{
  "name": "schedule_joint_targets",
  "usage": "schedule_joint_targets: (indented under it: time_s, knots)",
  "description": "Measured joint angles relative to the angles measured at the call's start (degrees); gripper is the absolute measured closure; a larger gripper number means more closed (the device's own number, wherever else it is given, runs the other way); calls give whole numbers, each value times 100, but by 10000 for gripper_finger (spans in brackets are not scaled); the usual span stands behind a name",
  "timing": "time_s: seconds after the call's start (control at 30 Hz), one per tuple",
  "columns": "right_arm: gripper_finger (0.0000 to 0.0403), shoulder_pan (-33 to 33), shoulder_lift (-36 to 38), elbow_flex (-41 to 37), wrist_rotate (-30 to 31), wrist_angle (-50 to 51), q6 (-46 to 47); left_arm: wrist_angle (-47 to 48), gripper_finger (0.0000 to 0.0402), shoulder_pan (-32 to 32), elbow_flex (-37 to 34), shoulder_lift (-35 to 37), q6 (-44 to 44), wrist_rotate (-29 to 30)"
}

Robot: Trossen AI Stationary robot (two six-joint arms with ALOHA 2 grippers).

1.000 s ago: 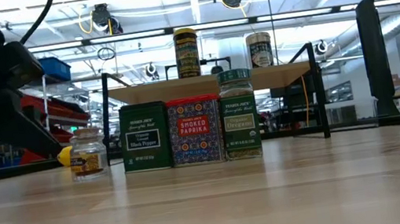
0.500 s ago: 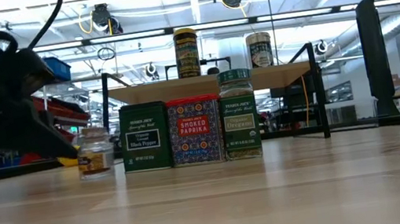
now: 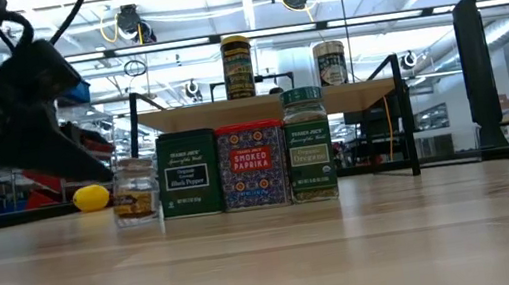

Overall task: Shelf spices
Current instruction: Remove the transparent seasoning bottle from the shelf, then remove the yellow seasoning bottle from the shelf

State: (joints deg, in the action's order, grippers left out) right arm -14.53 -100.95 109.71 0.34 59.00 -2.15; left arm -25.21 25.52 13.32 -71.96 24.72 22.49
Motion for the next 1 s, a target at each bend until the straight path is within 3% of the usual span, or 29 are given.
schedule_joint_targets:
  time_s: [0.27,0.53,0.73,1.0]
  knots:
    - [145,340,58,-2,595,688,65,699,317,0,0,1264,-38,1]
    - [145,1016,492,-2,584,973,-307,974,317,-9,153,2212,-677,148]
    - [145,1889,906,0,598,1002,-438,2111,317,-198,1051,2327,-1591,1035]
    - [144,3129,1119,0,555,1053,-936,2338,317,-846,2091,2298,-2363,1067]
